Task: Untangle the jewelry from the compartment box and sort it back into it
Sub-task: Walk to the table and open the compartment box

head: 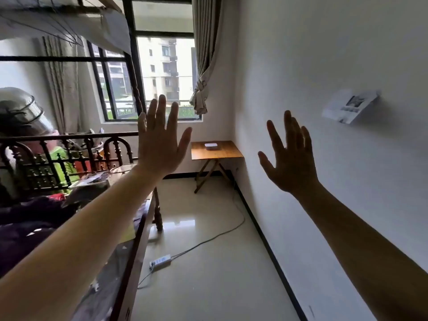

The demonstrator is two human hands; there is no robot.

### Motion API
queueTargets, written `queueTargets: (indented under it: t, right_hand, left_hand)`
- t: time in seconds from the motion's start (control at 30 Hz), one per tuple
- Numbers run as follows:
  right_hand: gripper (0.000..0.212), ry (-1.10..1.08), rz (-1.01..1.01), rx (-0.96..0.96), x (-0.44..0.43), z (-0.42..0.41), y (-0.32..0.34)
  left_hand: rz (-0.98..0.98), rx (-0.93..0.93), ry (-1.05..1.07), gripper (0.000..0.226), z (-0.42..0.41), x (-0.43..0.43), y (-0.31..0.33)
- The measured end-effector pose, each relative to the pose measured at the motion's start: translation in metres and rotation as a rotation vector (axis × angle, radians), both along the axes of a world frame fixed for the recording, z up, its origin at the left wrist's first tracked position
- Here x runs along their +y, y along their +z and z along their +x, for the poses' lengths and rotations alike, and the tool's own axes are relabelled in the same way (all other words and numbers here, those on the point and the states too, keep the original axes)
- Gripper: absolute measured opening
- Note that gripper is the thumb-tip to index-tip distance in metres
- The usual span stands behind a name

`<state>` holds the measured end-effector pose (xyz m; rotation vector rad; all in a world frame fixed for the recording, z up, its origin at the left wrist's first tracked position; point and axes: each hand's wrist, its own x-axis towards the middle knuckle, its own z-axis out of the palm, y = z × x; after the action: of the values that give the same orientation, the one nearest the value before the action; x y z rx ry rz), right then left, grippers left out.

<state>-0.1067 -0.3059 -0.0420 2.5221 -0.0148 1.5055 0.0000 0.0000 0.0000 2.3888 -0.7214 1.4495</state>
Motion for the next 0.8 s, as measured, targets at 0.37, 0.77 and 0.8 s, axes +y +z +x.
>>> queueTargets:
  t: [0.37,0.77,0.8]
  right_hand:
    - [0.079,-0.006,0.231,0.142,-0.108,0.149,-0.035]
    - [0.079,0.102,0.156,0.239,-0.112,0.385,-0.067]
    - [0.079,0.099,0.150,0.244,-0.109,0.410,-0.071]
  left_hand:
    - [0.118,0.174,0.085,0.070,0.119,-0.122,-0.031]
    - [0.049,0.218,0.137,0.071,0.330,-0.122,-0.066]
    - [0.046,0.231,0.145,0.072,0.354,-0.119,-0.069]
